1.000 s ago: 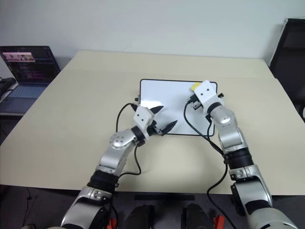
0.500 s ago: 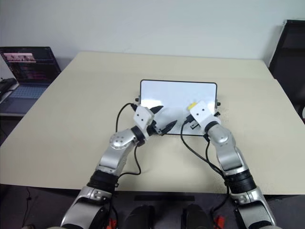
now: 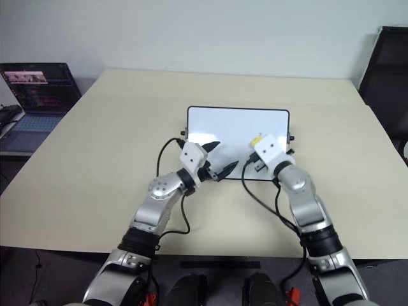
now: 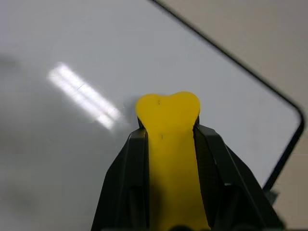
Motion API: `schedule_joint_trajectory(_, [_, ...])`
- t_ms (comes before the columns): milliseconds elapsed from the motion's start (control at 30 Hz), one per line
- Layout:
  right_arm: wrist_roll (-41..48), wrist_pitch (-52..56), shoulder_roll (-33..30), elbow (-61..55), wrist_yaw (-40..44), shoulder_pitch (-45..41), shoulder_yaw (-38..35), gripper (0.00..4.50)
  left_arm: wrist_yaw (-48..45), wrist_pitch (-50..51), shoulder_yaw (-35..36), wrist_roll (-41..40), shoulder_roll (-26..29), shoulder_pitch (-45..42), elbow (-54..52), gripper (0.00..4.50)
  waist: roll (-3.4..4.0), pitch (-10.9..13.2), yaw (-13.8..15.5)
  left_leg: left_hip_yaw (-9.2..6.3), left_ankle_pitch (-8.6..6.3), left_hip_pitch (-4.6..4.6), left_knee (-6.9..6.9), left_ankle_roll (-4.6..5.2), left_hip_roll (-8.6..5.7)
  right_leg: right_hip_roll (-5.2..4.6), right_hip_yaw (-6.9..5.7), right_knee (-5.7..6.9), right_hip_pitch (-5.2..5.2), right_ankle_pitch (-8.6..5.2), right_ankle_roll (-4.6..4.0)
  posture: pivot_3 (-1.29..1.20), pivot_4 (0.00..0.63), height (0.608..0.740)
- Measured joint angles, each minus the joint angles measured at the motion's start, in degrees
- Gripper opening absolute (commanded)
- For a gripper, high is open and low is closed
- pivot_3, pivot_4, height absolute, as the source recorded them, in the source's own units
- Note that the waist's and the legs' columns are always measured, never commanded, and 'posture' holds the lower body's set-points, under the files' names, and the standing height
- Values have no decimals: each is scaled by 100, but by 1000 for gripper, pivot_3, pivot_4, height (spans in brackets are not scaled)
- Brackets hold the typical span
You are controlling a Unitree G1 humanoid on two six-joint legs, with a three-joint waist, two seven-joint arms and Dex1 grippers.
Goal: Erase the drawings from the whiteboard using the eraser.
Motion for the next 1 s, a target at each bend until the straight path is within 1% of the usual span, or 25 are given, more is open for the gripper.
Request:
schedule_joint_trajectory(67, [0,-245,-4,313,-91,-239,-57,969,0,0,-1,0,-2,-3,0,4500,0,0,2,0,-1,-4,-6,0,-1,-1,0,-3,-4,0,0,0,150,740])
schedule_joint_trajectory(200, [-5,-631,-24,780,-161,-454,-85,969,0,0,-3,1,-7,-7,0,4500,0,0,3,4,-1,-15,-9,-1,0,-2,3,-5,-16,-1,-1,0,150,740])
schedule_joint_trajectory(433, [-191,-708,-136,917,-215,-496,-6,969,1,0,-5,1,10,-7,-2,4500,0,0,4,1,-1,-10,-4,0,-1,-3,1,2,-10,1,-1,0,150,740])
schedule_joint_trajectory(767, [-423,-351,-58,182,-184,83,163,969,6,5,0,1,53,-6,-73,4500,0,-1,-3,0,-1,0,-3,0,1,-2,1,2,-1,1,-1,0,150,740])
schedule_joint_trajectory(900, [-476,-149,121,-327,-127,565,404,969,14,5,9,1,78,-7,-73,4500,0,-1,-12,1,-1,2,-3,0,2,-1,2,2,1,0,0,0,150,740])
schedule_joint_trajectory(1000, [-513,-73,124,-432,-62,669,504,969,16,5,8,1,84,-7,-73,4500,0,-1,-8,0,0,3,2,0,1,-1,2,2,3,2,2,0,150,740])
